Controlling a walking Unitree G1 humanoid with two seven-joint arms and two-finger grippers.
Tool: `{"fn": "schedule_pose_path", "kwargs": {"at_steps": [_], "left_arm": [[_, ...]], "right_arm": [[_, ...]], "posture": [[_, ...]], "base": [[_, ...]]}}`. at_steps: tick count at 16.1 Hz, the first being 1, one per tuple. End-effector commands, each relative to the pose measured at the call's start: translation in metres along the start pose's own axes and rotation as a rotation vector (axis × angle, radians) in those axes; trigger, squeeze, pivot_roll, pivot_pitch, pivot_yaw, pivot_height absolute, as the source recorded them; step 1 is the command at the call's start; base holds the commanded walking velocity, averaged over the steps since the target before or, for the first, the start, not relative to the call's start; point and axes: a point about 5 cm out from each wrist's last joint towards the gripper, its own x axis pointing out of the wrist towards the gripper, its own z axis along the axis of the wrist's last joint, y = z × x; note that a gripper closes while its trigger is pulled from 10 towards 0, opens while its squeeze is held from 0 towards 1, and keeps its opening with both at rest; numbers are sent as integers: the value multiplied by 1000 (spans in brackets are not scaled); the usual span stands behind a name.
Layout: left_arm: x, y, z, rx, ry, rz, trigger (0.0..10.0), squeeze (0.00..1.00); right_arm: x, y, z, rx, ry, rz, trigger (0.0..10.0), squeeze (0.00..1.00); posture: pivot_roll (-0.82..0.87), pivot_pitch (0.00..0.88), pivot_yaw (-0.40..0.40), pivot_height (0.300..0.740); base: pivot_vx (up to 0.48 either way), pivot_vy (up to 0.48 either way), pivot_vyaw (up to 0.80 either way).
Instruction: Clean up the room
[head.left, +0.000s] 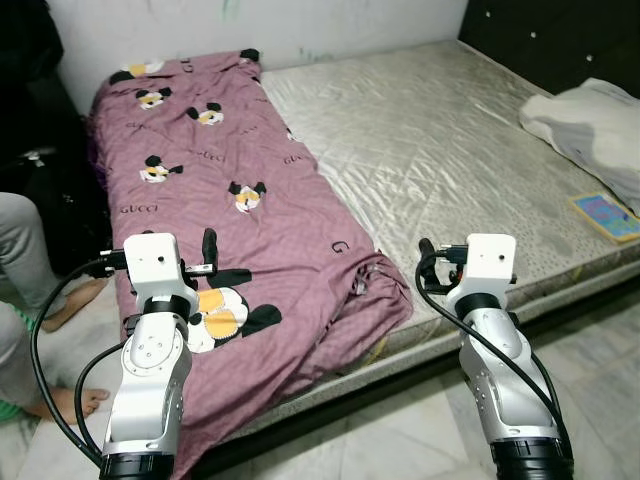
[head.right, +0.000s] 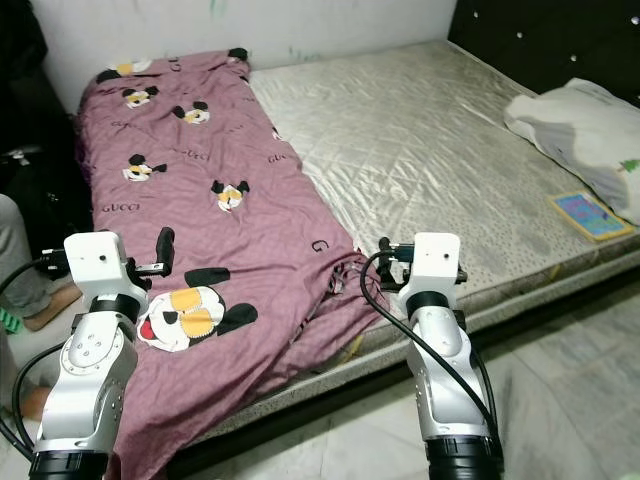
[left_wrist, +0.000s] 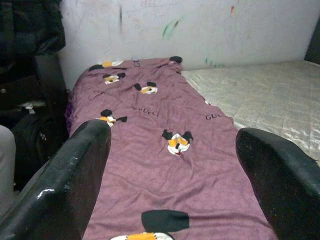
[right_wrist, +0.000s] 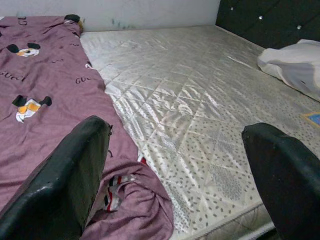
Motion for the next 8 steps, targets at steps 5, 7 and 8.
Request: {"fn": "schedule_pose_path", "kwargs": {"at_steps": [5,7,8], "left_arm": [[-2,0,-4,0,18,-5,10000,0],[-4,-2,-5,-5,20,-17,10000,0],[-4,-1,-5,-5,24,-15,10000,0]], "right_arm": [[0,1,-1,-6,-1,-3,10000,0],[-1,-1,-1,-9,1,-7,10000,0],[-1,-2,-2,-12,3,-11,10000,0]], "posture": [[-9,115,14,740],[-10,120,11,740],[-8,125,11,740]], "base": [[288,0,0],[0,0,0],[0,0,0]]}}
